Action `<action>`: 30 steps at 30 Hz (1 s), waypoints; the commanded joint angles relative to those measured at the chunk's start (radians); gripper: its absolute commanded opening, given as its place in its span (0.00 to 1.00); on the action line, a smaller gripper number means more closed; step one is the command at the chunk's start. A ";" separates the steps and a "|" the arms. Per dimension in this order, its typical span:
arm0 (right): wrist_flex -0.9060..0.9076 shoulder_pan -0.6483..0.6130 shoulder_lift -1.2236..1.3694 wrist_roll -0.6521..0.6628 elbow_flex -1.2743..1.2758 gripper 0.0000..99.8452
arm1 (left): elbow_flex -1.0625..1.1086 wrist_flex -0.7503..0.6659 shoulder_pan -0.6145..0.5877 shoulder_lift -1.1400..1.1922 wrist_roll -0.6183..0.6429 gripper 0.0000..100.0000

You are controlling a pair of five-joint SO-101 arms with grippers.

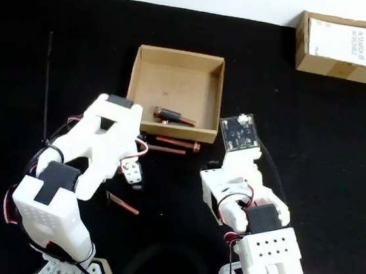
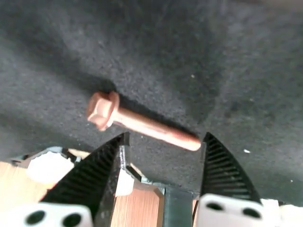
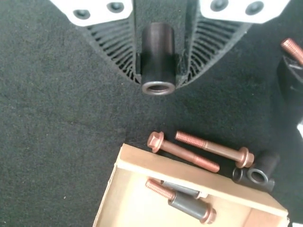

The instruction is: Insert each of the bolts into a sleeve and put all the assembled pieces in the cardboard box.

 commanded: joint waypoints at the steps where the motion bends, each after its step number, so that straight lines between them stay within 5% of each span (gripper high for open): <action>1: -0.016 -0.007 0.005 0.035 -0.004 0.01 | 0.039 -0.037 0.010 -0.004 0.002 0.24; 11: -0.051 -0.004 0.008 0.046 -0.002 0.01 | 0.120 -0.242 -0.067 -0.004 0.000 0.23; 16: -0.053 -0.005 0.008 0.048 0.018 0.01 | 0.107 -0.270 -0.122 -0.005 -0.021 0.02; 25: -0.087 -0.004 0.008 0.048 0.045 0.01 | 0.096 -0.249 -0.137 -0.016 -0.051 0.01; 30: -0.087 -0.004 0.008 0.048 0.045 0.01 | -0.044 -0.063 -0.120 -0.051 -0.049 0.01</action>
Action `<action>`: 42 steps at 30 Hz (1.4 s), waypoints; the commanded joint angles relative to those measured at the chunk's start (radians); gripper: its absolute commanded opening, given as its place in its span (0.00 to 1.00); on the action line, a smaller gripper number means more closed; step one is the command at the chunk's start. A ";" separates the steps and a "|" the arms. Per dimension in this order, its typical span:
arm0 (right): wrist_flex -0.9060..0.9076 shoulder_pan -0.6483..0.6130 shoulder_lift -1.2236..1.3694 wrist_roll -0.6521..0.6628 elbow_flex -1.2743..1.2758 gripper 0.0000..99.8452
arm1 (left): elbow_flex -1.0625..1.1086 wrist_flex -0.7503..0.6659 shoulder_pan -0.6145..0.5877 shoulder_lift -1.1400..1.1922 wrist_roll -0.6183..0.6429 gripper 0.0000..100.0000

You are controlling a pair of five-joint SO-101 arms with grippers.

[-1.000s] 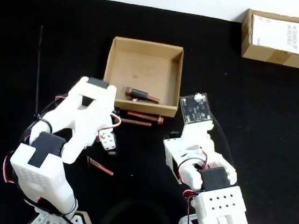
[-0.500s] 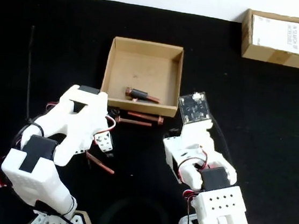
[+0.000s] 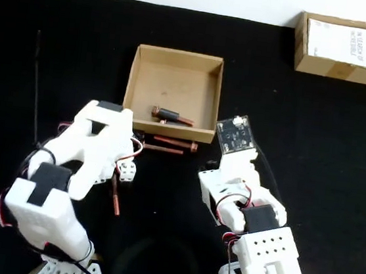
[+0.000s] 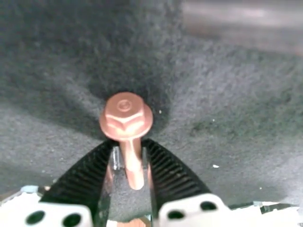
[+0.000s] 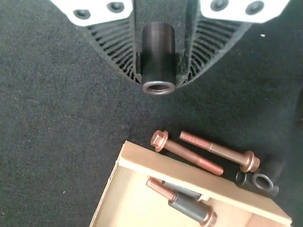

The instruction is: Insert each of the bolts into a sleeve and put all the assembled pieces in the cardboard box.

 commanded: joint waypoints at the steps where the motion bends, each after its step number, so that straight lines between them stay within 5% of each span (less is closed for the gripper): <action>1: -0.018 -0.004 0.002 0.011 -0.005 0.01 | -0.137 0.152 -0.018 -0.053 -0.009 0.01; 6: -0.024 -0.004 0.002 0.009 -0.007 0.01 | -0.364 0.384 0.116 -0.136 -0.008 0.01; 12: -0.024 -0.008 0.001 0.002 -0.007 0.01 | -0.473 0.390 0.234 -0.294 -0.011 0.01; 21: -0.018 -0.051 -0.068 -0.147 -0.035 0.01 | -0.404 0.071 0.433 -0.673 -0.121 0.01; 32: -0.094 -0.177 -0.591 -0.147 0.248 0.01 | 0.371 -0.612 0.499 -1.325 -0.255 0.01; 36: -0.209 -0.179 -0.704 -0.146 0.378 0.01 | 0.507 -0.821 0.504 -1.388 -0.255 0.01; 42: -0.292 -0.179 -0.766 -0.146 0.455 0.01 | 0.481 -0.902 0.524 -1.293 -0.252 0.01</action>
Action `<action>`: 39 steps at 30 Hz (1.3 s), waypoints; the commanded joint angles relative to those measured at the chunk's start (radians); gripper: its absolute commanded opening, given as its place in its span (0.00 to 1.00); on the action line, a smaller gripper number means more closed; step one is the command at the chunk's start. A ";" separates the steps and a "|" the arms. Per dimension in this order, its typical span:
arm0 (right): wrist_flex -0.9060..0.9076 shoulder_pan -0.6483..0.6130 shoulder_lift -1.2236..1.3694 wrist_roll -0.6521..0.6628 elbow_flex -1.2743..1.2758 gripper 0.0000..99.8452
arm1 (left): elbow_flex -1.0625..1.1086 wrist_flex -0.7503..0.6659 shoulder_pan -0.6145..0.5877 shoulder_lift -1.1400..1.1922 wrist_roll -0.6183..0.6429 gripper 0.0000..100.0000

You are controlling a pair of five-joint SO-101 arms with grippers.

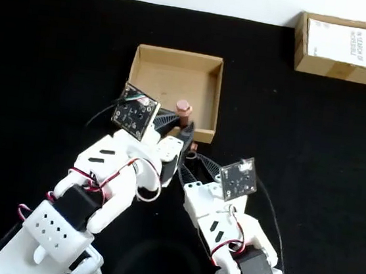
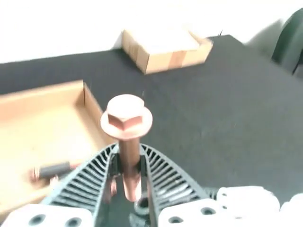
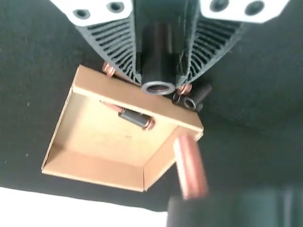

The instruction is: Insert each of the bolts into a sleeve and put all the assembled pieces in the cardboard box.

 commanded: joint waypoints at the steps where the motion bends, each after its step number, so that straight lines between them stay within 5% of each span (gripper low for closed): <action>1: -0.053 -0.007 -0.033 -0.003 0.013 0.01 | -0.038 -0.048 0.041 0.056 0.000 0.01; 20: -0.081 0.050 -0.038 -0.002 0.022 0.01 | -0.091 -0.035 0.001 0.196 0.002 0.01; 26: -0.082 0.048 -0.038 -0.002 0.024 0.01 | -0.013 0.012 0.030 0.196 0.192 0.01; 39: -0.081 0.048 -0.036 0.032 0.053 0.01 | -0.147 0.015 0.001 0.202 0.199 0.01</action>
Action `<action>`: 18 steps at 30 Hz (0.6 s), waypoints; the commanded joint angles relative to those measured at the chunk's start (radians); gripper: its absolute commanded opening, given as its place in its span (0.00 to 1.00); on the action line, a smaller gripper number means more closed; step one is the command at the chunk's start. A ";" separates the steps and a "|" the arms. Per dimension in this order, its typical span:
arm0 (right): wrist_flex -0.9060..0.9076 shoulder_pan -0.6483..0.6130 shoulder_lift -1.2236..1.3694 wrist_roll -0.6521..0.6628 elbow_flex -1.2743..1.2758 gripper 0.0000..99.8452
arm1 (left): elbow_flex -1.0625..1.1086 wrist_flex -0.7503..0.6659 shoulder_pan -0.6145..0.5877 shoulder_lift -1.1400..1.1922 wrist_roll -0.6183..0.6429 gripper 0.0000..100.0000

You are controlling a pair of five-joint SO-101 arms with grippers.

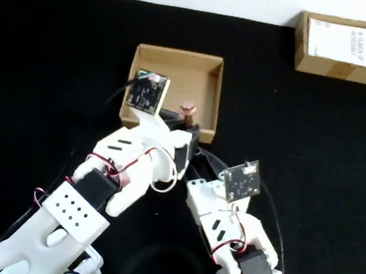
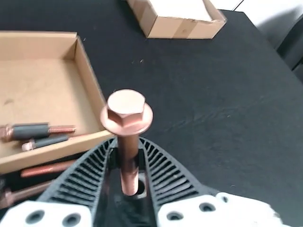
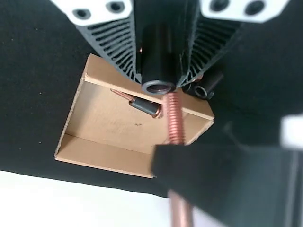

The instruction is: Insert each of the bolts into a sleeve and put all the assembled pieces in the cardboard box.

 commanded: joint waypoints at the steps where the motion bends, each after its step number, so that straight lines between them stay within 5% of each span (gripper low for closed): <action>1: -0.022 0.012 -0.018 0.011 0.024 0.01 | -0.079 0.002 -0.013 0.004 0.005 0.01; 18: -0.024 0.012 -0.018 0.011 0.019 0.01 | 0.050 -0.002 -0.012 -0.002 0.014 0.01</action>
